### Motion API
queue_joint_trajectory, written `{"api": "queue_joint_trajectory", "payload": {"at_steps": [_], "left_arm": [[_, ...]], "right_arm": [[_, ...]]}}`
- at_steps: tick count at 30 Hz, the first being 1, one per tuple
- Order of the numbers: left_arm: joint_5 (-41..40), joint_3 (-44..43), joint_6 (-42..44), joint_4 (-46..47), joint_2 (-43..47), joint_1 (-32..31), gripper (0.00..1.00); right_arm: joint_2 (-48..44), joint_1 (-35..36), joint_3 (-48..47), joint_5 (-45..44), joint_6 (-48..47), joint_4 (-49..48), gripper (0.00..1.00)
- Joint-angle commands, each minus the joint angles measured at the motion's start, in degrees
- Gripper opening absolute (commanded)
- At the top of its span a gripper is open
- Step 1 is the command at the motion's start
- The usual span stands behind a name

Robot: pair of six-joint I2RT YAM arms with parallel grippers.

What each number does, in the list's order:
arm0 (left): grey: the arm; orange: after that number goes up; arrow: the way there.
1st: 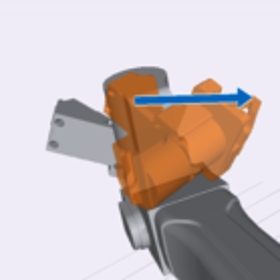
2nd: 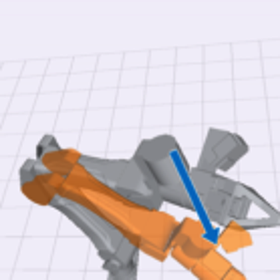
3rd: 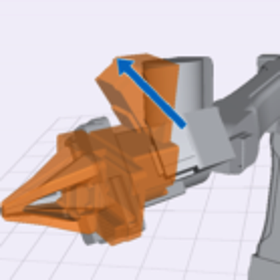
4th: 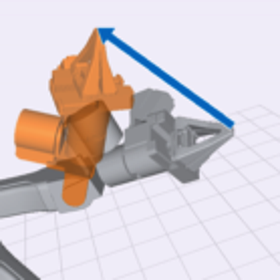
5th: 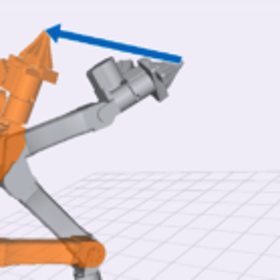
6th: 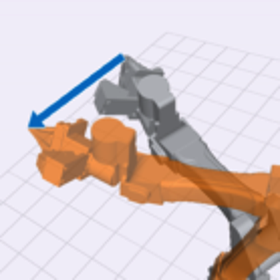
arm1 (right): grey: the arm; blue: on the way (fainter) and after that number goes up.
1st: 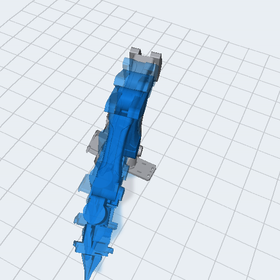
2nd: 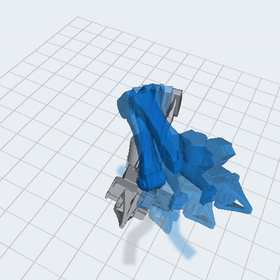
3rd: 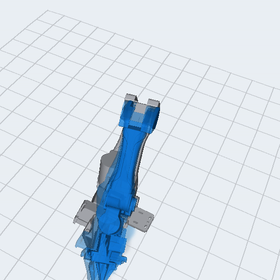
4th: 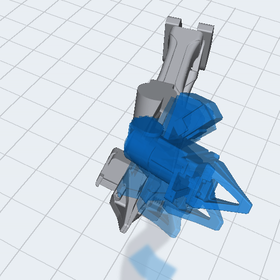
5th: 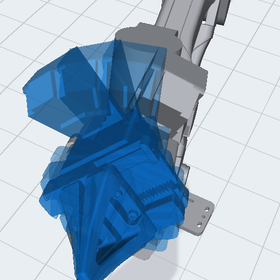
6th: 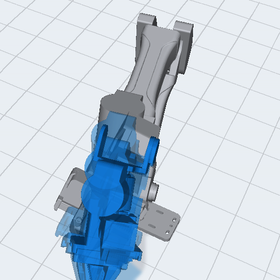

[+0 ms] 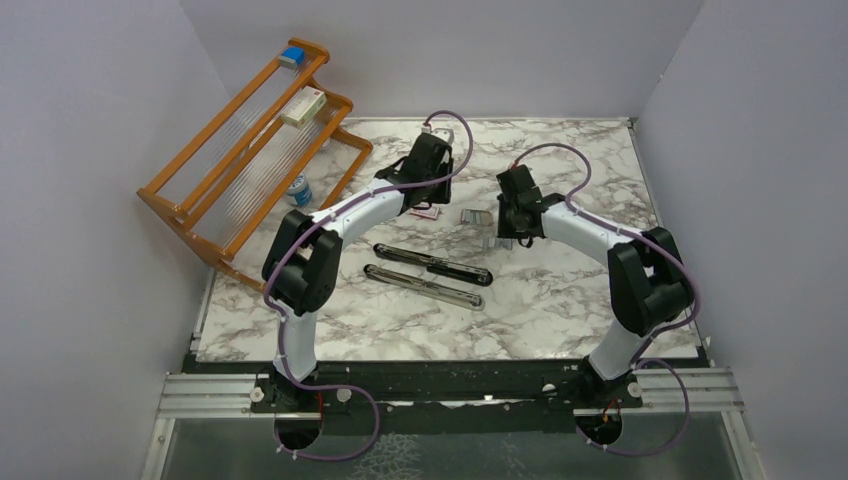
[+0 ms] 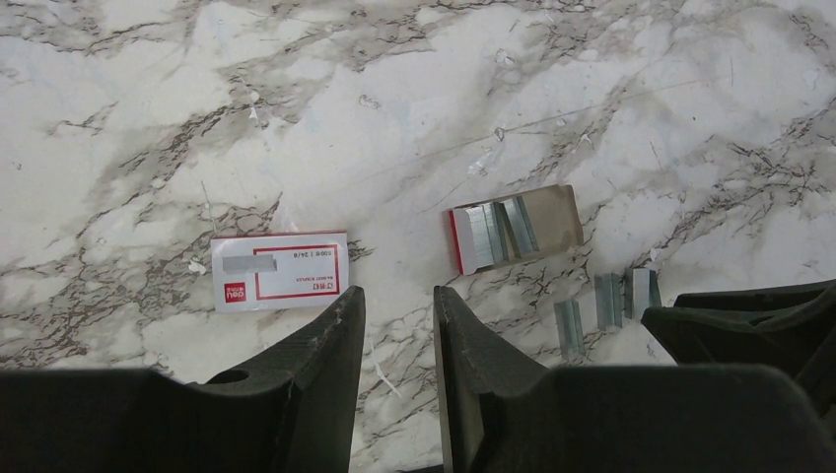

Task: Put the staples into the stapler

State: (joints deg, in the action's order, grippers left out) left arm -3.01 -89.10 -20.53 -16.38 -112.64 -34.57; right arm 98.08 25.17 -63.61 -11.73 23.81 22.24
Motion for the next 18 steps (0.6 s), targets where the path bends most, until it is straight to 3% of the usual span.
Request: {"api": "queue_joint_trajectory", "payload": {"at_steps": [1, 18], "left_arm": [[1.29, -0.84, -0.54, 0.31, 0.33, 0.42, 0.34], [1.69, -0.72, -0.82, 0.55, 0.45, 0.74, 0.34]], "right_arm": [[1.58, 0.65, -1.69, -4.03, 1.24, 2.5, 0.28], [4.82, 0.84, -2.2, -3.42, 1.58, 2.6, 0.28]]}}
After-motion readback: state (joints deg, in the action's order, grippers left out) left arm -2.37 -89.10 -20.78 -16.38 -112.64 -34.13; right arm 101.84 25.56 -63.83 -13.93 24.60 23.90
